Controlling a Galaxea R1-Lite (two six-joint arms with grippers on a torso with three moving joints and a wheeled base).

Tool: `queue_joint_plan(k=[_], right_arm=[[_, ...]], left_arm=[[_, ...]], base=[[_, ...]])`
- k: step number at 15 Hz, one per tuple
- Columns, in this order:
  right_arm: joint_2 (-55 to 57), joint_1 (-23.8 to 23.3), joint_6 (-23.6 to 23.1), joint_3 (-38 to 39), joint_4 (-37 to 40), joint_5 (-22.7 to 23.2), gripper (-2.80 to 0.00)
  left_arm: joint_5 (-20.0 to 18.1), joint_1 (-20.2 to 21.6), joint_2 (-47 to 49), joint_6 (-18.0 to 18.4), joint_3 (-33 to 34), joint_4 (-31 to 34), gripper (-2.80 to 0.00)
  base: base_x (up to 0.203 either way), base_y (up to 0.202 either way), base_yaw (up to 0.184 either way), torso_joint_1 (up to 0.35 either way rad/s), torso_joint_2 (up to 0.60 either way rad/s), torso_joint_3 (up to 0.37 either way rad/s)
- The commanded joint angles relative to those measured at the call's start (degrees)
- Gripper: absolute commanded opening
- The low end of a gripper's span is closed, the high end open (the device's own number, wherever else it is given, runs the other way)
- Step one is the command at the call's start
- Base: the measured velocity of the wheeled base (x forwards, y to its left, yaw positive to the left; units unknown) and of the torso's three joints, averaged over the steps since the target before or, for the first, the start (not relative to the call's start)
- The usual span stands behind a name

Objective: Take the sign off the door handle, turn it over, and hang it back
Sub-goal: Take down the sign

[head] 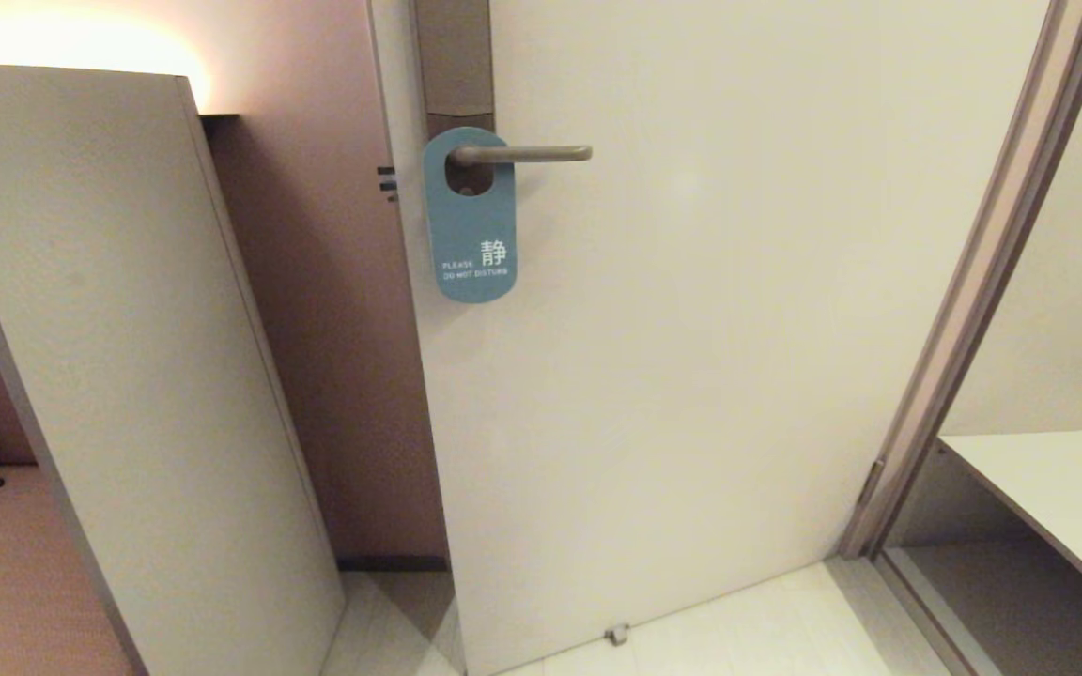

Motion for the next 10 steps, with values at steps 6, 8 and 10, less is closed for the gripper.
queue_joint_plan(k=[6, 8, 10], right_arm=[[0.1, 0.0, 0.0, 0.0, 0.0, 0.0, -2.80], [0.1, 0.0, 0.0, 0.0, 0.0, 0.0, -2.80], [0.1, 0.0, 0.0, 0.0, 0.0, 0.0, -2.80]], left_arm=[[0.0, 0.0, 0.1, 0.0, -0.1, 0.0, -2.80], [0.0, 0.0, 0.1, 0.0, 0.0, 0.0, -2.80], [0.0, 0.0, 0.1, 0.0, 0.0, 0.0, -2.80]], base=[[0.000, 0.000, 0.000, 0.000, 0.00, 0.000], [0.000, 0.000, 0.000, 0.000, 0.00, 0.000], [0.000, 0.000, 0.000, 0.000, 0.00, 0.000]])
